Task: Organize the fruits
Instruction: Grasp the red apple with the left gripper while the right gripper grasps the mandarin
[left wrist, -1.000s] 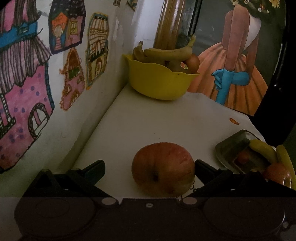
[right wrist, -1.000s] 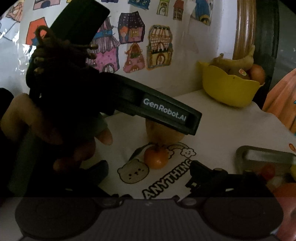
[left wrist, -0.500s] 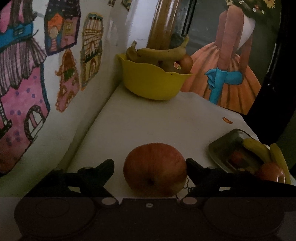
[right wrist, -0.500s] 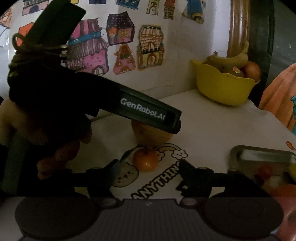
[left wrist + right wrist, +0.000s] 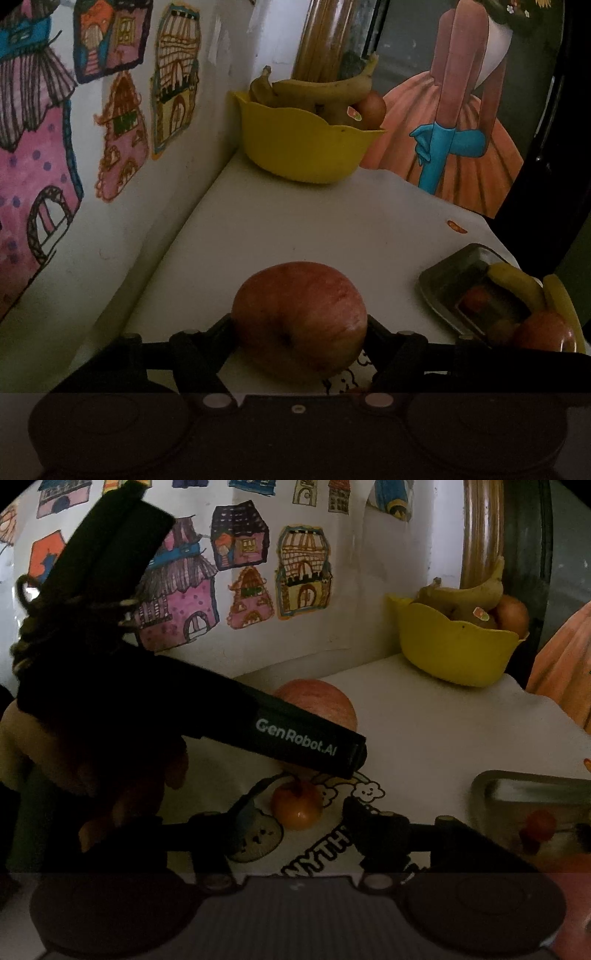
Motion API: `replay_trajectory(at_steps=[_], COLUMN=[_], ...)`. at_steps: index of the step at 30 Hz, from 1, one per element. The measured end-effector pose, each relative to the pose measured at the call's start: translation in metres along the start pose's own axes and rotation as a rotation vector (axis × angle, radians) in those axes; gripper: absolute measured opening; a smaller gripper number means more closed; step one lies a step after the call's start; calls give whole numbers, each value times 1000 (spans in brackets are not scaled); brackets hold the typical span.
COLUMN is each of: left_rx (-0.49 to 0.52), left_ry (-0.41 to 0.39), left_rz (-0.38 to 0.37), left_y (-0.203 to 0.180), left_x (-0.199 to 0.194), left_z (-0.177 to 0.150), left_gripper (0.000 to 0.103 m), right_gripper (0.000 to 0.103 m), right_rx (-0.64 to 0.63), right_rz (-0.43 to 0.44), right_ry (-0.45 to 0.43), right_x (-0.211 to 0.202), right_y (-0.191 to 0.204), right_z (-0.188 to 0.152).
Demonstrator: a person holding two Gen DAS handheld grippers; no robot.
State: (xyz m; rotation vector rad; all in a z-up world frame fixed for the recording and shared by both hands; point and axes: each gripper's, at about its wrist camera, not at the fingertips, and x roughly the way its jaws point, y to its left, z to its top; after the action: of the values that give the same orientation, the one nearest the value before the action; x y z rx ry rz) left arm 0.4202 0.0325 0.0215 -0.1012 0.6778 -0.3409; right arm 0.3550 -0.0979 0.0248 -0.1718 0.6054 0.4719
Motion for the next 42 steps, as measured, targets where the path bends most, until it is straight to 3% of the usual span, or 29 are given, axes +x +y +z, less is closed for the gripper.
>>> replay_trajectory(at_steps=[9,19,37,42], left_rx=[3,-16,5,4], left_ry=[-12,-29,-5,-2], left_rz=[3,-8,-147,-169], left_y=[-2,1,-20,-27], left_x=[1,-1,-14,-21], left_z=[-1,-4,-22,-30], left_gripper=[72,72,71,71], right_gripper=[33,33,33,33], right_rx=[7,5,45,43], right_rz=[12,10,-64,-133], right_ry=[-8,-9,-26,-39], right_x=[-1,-4,-42,-59], right_y=[-2,-2,-5,-3], right_z=[0,-1,-27,-37])
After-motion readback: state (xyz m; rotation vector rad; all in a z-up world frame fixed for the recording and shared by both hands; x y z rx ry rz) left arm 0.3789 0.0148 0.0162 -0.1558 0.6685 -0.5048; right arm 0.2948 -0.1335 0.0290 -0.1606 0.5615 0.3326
